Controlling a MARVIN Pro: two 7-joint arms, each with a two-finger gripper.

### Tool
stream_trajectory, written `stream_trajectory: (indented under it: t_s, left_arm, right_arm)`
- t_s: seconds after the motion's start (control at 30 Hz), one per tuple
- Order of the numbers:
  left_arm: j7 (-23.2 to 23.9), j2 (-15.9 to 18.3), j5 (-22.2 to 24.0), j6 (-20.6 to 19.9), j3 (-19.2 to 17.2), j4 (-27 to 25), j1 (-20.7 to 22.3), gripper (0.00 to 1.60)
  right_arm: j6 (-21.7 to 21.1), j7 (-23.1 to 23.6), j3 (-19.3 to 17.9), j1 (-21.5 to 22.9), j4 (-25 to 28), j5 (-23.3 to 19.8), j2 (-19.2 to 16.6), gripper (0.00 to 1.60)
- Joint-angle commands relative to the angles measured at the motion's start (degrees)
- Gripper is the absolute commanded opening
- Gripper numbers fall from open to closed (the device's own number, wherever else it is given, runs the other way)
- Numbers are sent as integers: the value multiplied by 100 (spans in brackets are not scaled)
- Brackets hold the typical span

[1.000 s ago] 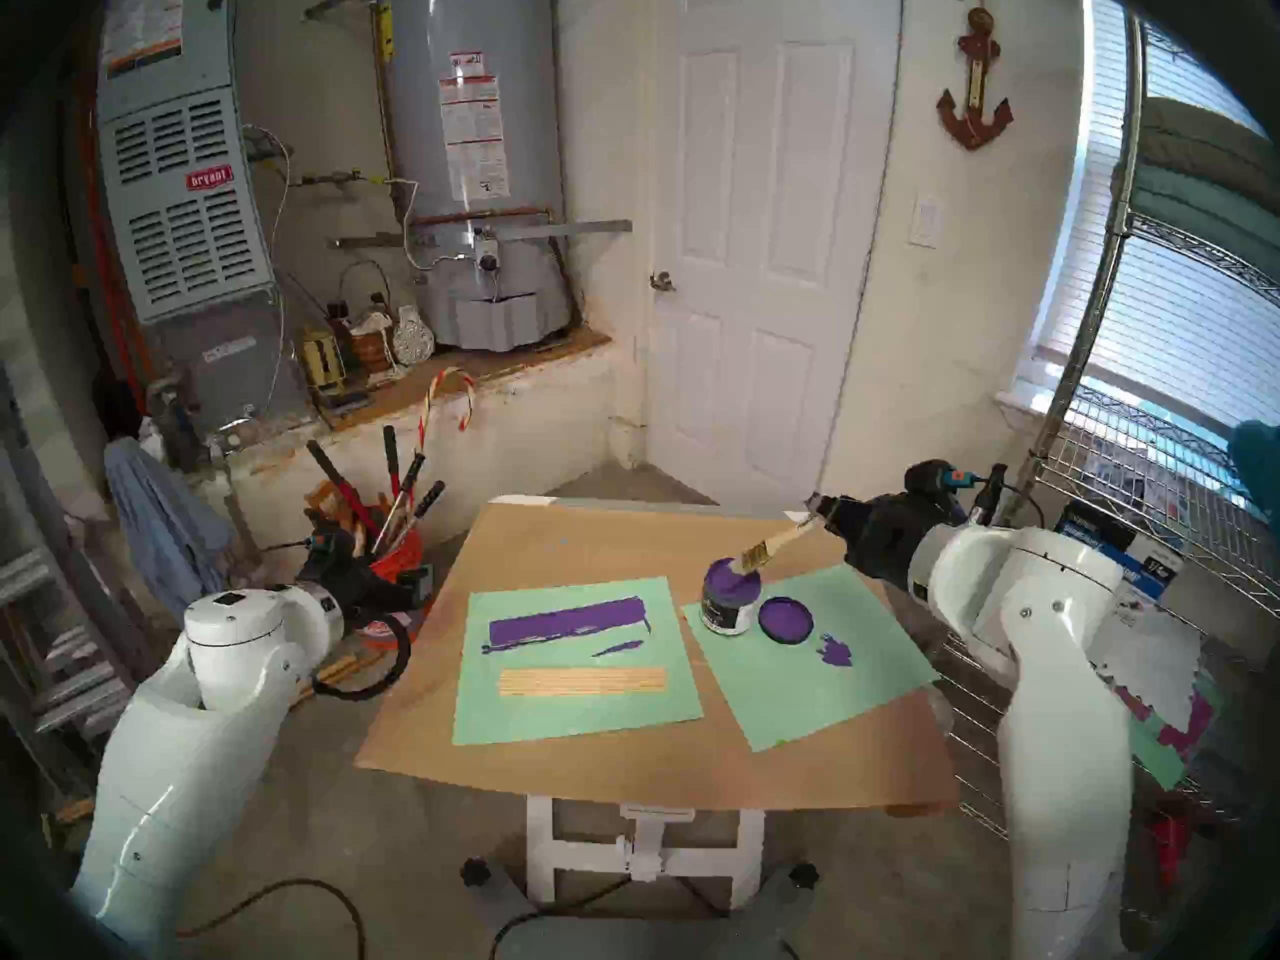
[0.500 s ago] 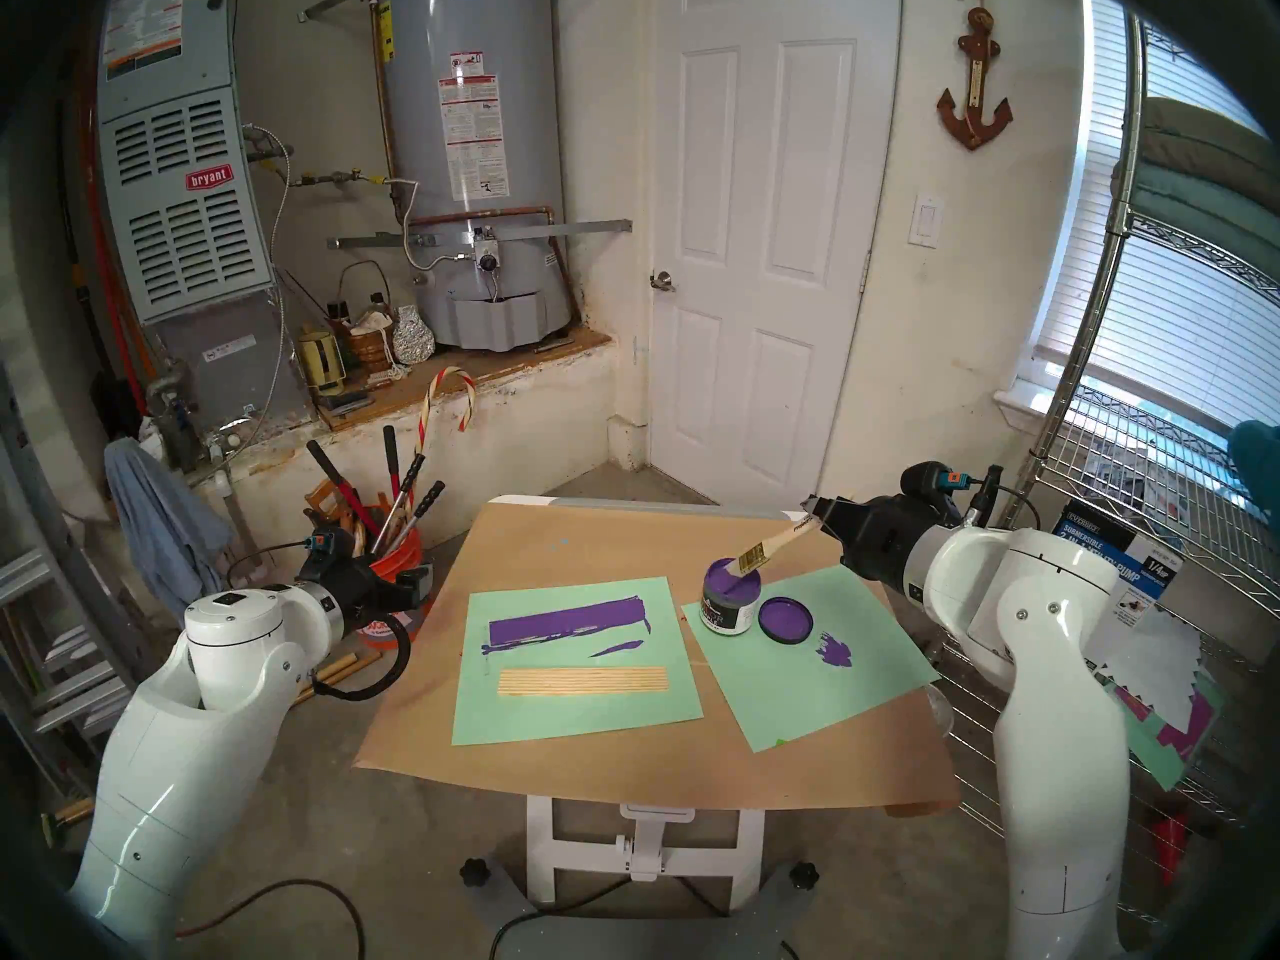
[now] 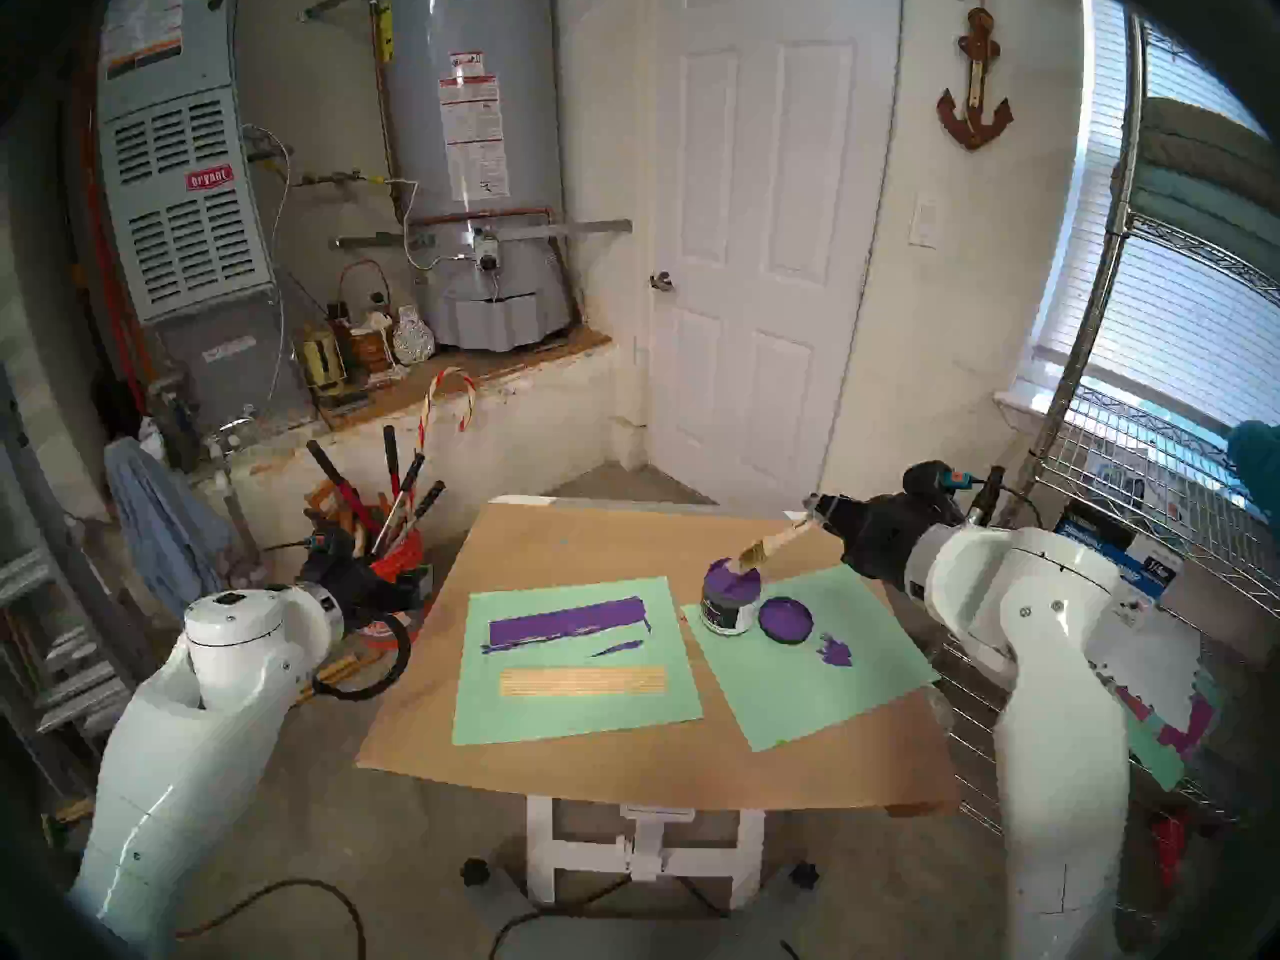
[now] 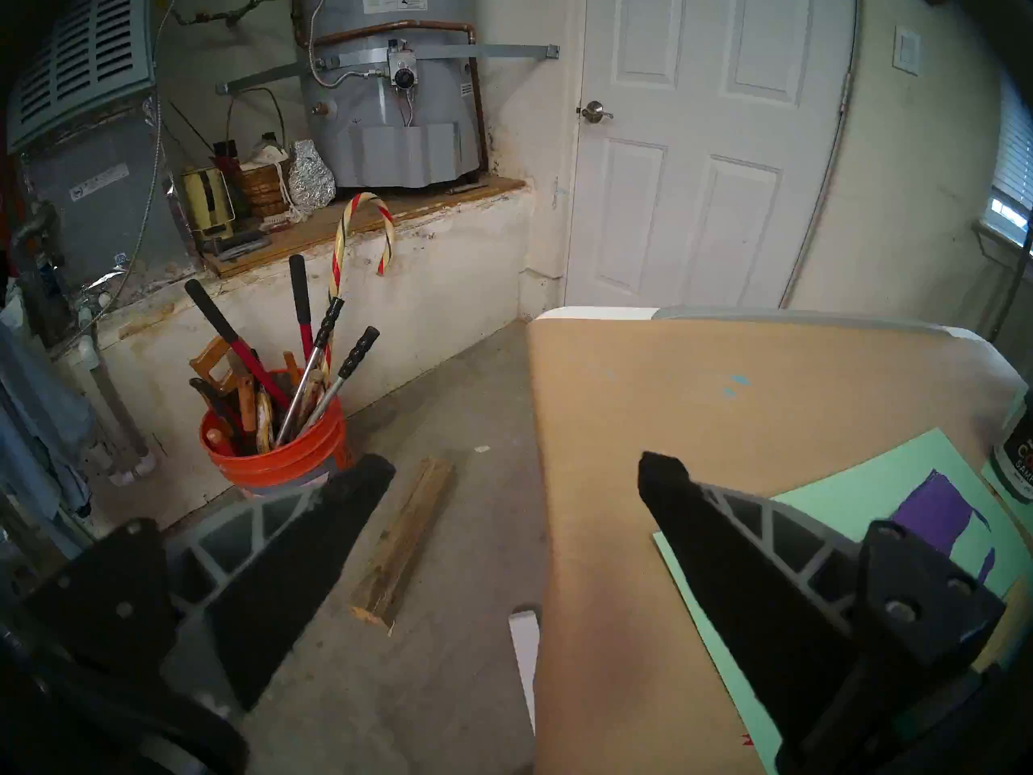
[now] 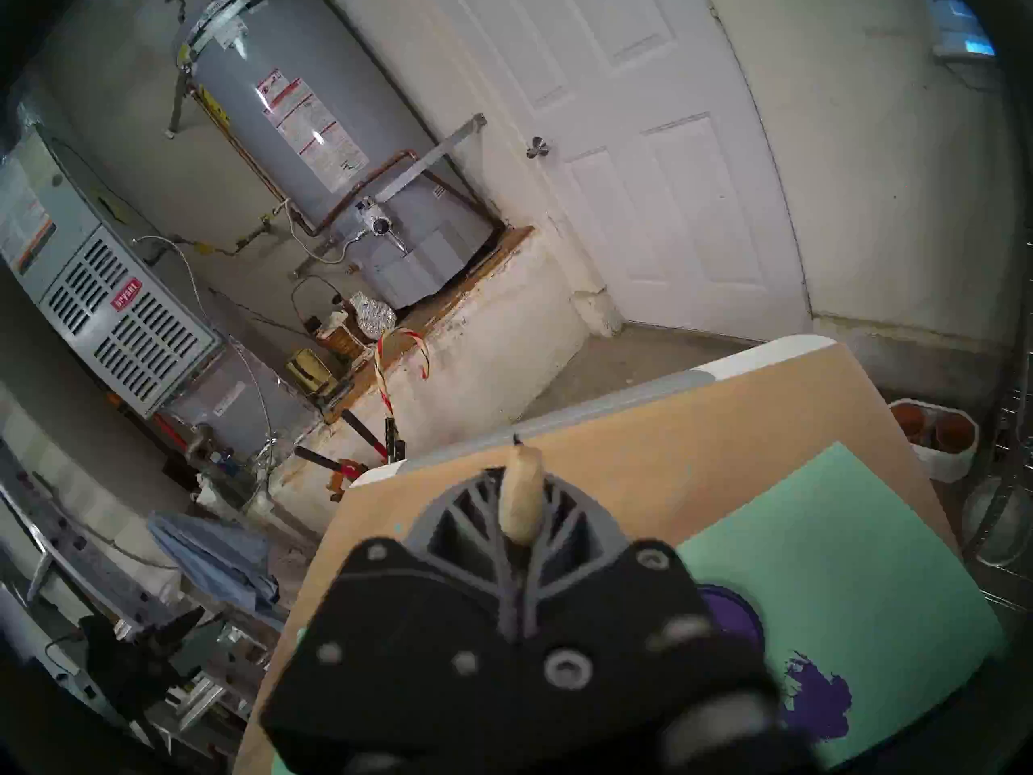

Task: Pick up brush, dip the brush into paint, and paint the wood

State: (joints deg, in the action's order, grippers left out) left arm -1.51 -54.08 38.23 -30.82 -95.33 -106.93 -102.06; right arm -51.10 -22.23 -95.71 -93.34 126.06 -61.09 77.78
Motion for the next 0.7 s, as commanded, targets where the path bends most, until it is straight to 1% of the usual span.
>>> stream_trajectory:
  t_s: [0.0, 0.23, 0.43, 0.67]
  left_arm:
    - [-9, 8, 13, 11, -59, -94, 24, 160]
    - [-8, 8, 13, 11, -58, -94, 25, 160]
    - [-8, 8, 13, 11, -58, -94, 25, 160]
    - [-9, 8, 13, 12, -58, -94, 25, 160]
  right_arm:
    - [50, 25, -31, 99, 60, -33, 36, 0]
    - [51, 28, -168, 128, 53, -103, 59, 0]
    - [74, -10, -339, 52, 80, -296, 275, 0]
    - [50, -50, -425, 15, 151, -387, 357, 0]
